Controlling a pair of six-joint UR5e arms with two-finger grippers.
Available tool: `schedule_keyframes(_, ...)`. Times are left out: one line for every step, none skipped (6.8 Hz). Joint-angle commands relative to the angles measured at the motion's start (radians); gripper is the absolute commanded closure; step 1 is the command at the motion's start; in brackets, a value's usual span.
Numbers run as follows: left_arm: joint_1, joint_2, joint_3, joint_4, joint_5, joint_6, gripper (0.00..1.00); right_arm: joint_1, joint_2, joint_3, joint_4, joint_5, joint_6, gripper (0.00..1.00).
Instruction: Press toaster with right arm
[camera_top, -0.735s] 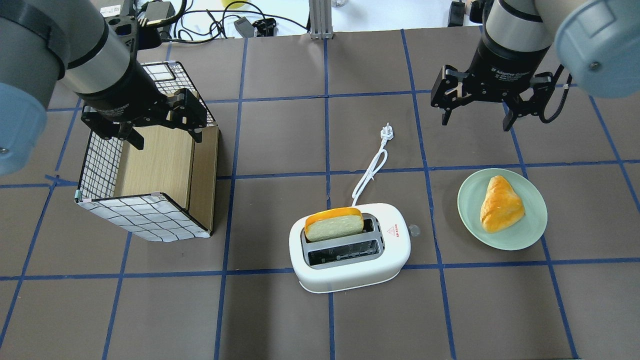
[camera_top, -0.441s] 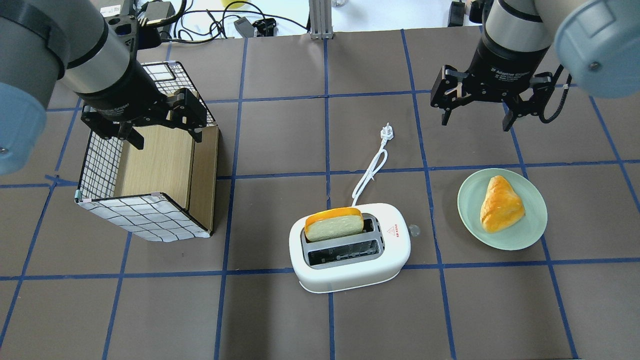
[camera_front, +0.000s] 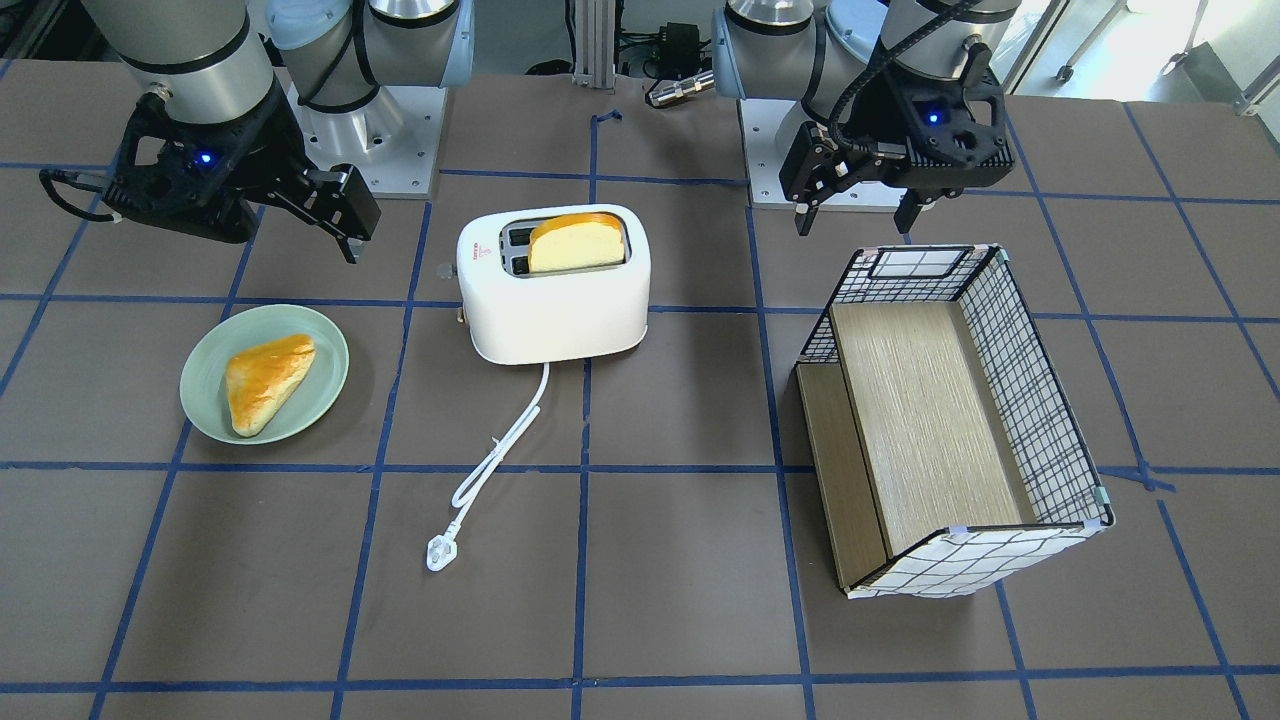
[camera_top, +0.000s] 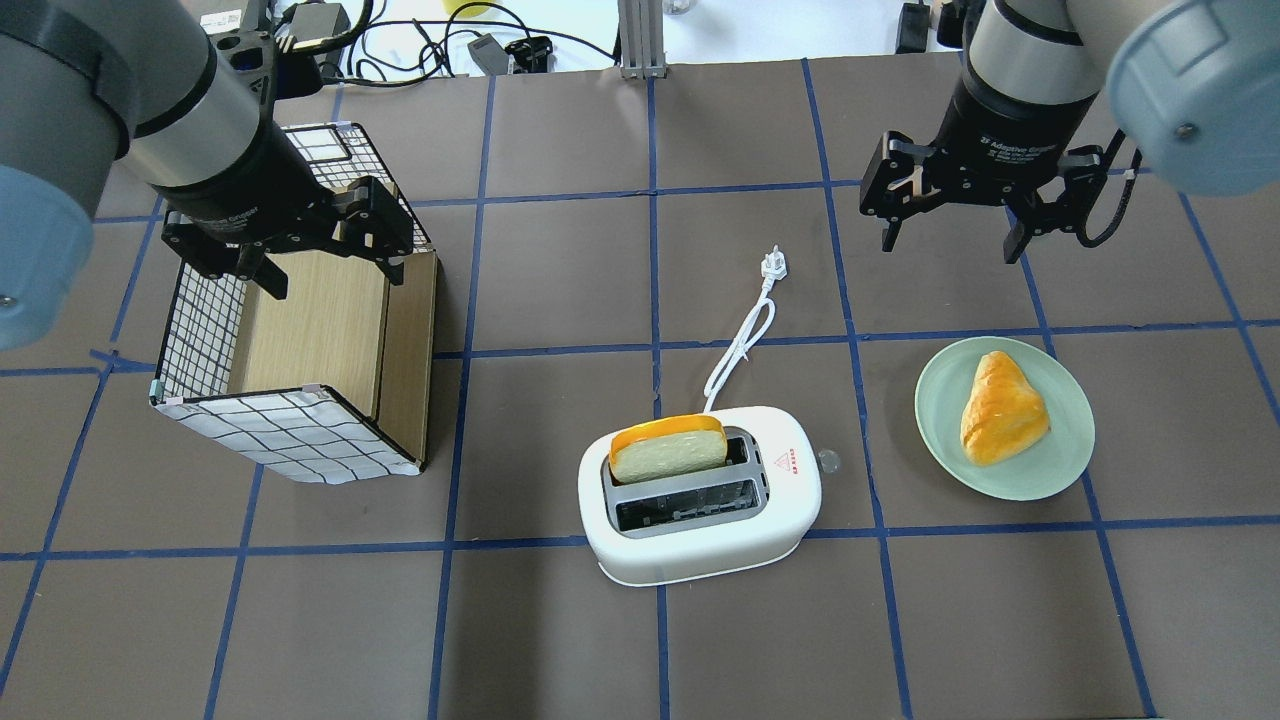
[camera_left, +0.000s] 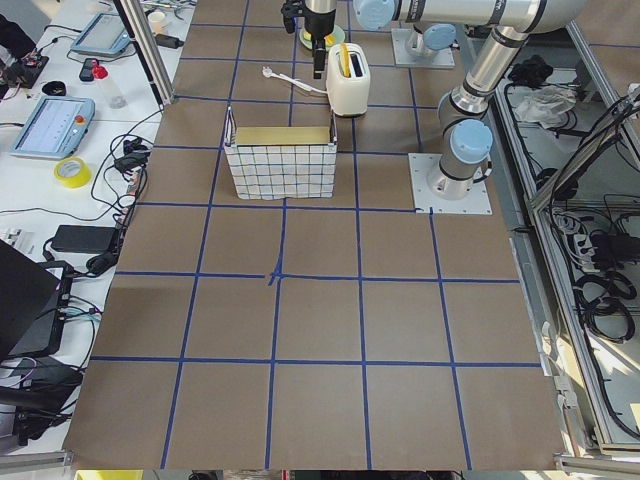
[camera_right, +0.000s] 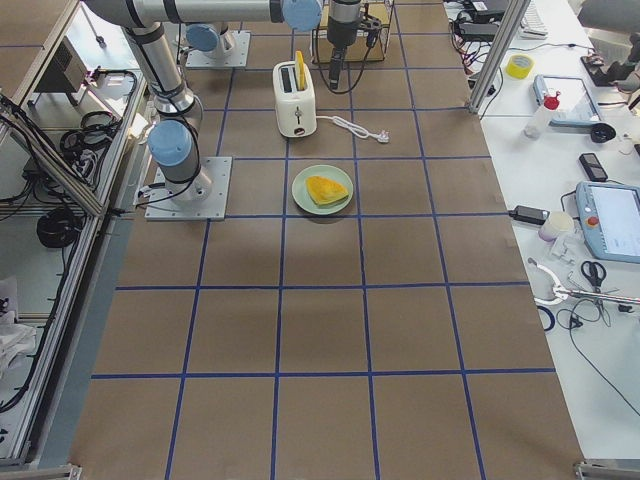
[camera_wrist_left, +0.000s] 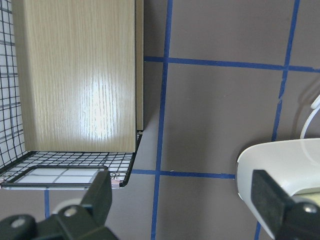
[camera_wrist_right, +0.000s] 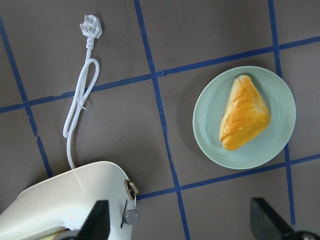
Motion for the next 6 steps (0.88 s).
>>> schedule_keyframes(0.0,0.0,-0.001,0.0,-0.002,0.0,0.0,-0.002,0.001,0.0,-0.001,0.002,0.003,0.0)
schedule_keyframes(0.0,0.0,-0.001,0.0,0.0,0.0,0.0,-0.004,0.002,0.002,0.002,-0.009,-0.002,0.0)
schedule_keyframes(0.0,0.0,0.001,0.0,0.0,0.0,0.0,-0.009,0.002,0.002,0.011,-0.009,-0.002,0.0)
schedule_keyframes(0.0,0.0,-0.001,0.0,0.0,0.0,0.0,-0.009,0.004,0.002,0.007,-0.009,0.004,0.0)
schedule_keyframes(0.0,0.0,-0.001,0.0,0.0,0.0,0.0,-0.01,0.004,0.002,-0.004,-0.009,0.003,0.08)
schedule_keyframes(0.0,0.0,0.001,0.0,0.0,0.0,0.0,-0.01,0.004,0.002,-0.007,-0.007,0.006,0.14)
